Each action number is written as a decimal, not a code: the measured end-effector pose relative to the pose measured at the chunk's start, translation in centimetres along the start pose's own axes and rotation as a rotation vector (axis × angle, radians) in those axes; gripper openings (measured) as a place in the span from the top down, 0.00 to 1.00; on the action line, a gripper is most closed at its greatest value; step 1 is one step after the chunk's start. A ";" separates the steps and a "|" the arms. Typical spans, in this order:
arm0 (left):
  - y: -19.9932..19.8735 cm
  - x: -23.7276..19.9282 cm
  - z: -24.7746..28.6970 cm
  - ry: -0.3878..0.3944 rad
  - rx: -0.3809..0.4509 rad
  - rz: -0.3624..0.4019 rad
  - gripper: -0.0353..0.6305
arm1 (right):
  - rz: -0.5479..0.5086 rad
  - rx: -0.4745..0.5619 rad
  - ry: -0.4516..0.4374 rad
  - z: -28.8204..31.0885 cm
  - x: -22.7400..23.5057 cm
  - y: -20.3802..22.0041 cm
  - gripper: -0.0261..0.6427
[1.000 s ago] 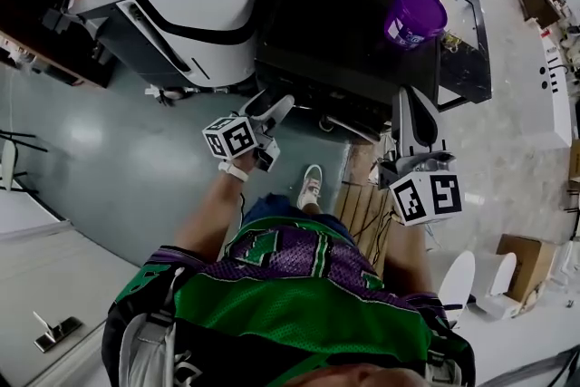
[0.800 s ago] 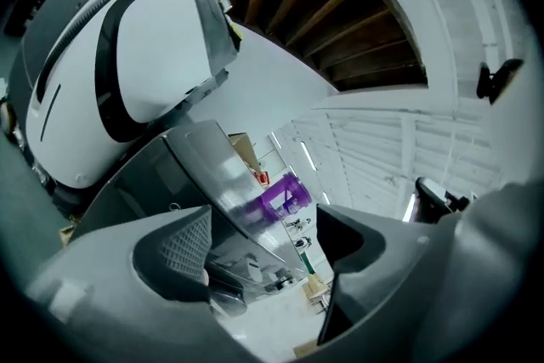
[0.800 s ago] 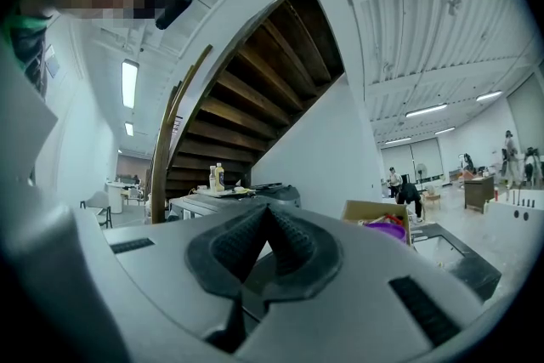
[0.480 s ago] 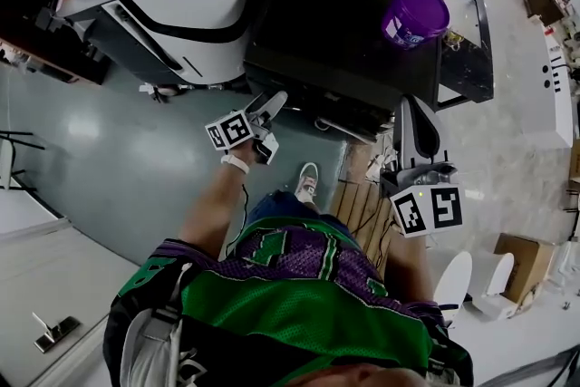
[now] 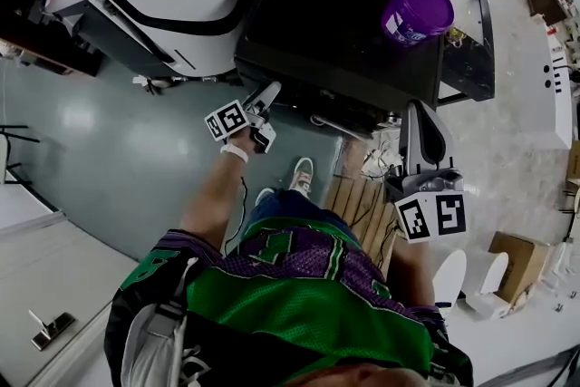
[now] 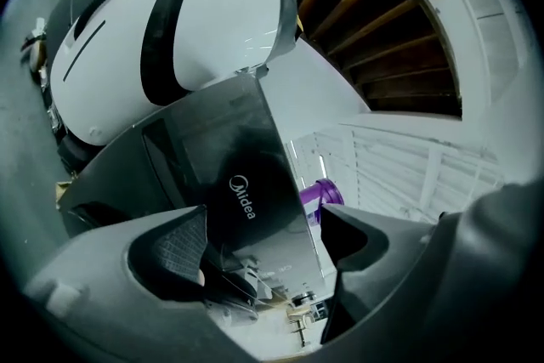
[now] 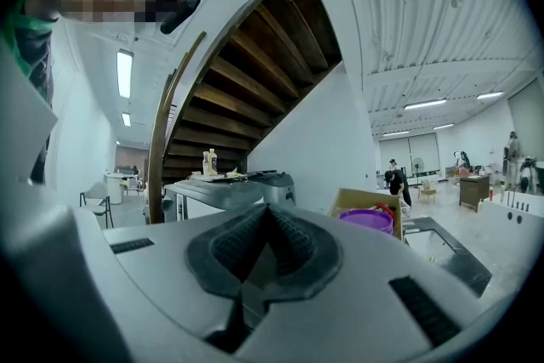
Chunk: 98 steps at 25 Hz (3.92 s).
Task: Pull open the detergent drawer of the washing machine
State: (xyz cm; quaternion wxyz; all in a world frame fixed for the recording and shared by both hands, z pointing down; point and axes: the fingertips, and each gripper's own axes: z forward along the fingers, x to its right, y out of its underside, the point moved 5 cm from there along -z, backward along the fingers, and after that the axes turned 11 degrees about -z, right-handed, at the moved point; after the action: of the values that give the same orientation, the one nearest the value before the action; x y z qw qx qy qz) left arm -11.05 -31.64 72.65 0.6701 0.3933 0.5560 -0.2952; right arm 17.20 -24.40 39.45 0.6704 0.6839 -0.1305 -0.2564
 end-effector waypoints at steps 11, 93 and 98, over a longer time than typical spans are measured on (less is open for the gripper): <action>-0.6 -2.4 1.9 0.078 0.039 -0.126 0.29 | -0.014 -0.025 -0.001 1.1 0.9 0.9 0.96; 3.6 -2.7 -7.9 0.079 -0.053 -0.294 0.28 | 0.019 -0.053 0.069 -4.9 -7.8 -1.4 0.96; 4.0 -2.5 -8.9 0.079 -0.057 -0.299 0.28 | 0.019 -0.053 0.076 -5.9 -8.4 -1.4 0.96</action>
State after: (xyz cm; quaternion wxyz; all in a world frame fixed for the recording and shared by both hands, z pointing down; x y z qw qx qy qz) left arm -12.79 -22.06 75.27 0.6070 0.2981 0.6427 -0.3599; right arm 13.04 -14.89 39.33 0.6952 0.6739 -0.1044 -0.2273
